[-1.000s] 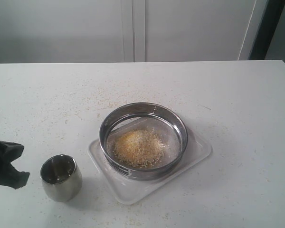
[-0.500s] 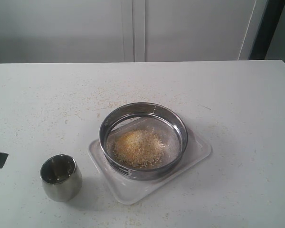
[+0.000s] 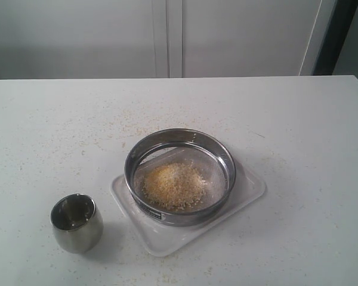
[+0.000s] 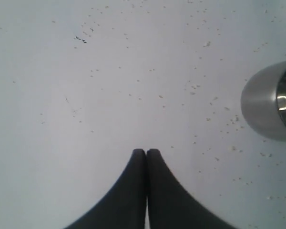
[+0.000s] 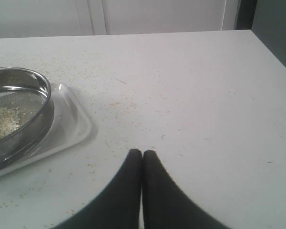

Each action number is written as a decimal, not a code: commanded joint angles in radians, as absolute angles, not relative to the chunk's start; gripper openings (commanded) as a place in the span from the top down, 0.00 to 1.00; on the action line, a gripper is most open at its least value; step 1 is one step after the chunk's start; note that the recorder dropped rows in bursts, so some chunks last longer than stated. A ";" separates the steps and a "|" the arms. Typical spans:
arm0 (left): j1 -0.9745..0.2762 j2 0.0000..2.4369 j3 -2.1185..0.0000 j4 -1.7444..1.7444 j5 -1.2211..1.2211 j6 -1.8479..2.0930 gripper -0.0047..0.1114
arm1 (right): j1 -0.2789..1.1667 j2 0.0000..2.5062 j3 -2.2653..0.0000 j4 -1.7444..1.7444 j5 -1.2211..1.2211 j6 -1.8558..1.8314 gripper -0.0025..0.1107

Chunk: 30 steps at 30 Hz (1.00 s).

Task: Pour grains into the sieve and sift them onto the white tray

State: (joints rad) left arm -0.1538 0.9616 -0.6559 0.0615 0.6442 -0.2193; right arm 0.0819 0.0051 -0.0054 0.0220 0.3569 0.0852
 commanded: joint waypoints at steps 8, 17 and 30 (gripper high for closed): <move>-0.032 0.947 -0.658 -0.163 0.664 -0.019 0.96 | 0.079 0.000 0.000 0.022 0.343 0.085 0.98; -0.032 0.801 -0.585 -0.183 0.651 0.016 0.96 | 0.079 0.000 0.000 0.022 0.343 0.085 0.98; -0.032 0.636 -0.535 -0.169 0.667 0.027 0.96 | 0.079 0.000 0.000 0.022 0.343 0.085 0.98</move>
State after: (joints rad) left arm -0.0353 0.6441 -0.5420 -0.1664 0.6488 0.0180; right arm 0.0819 0.0051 -0.0054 0.0220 0.3569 0.0852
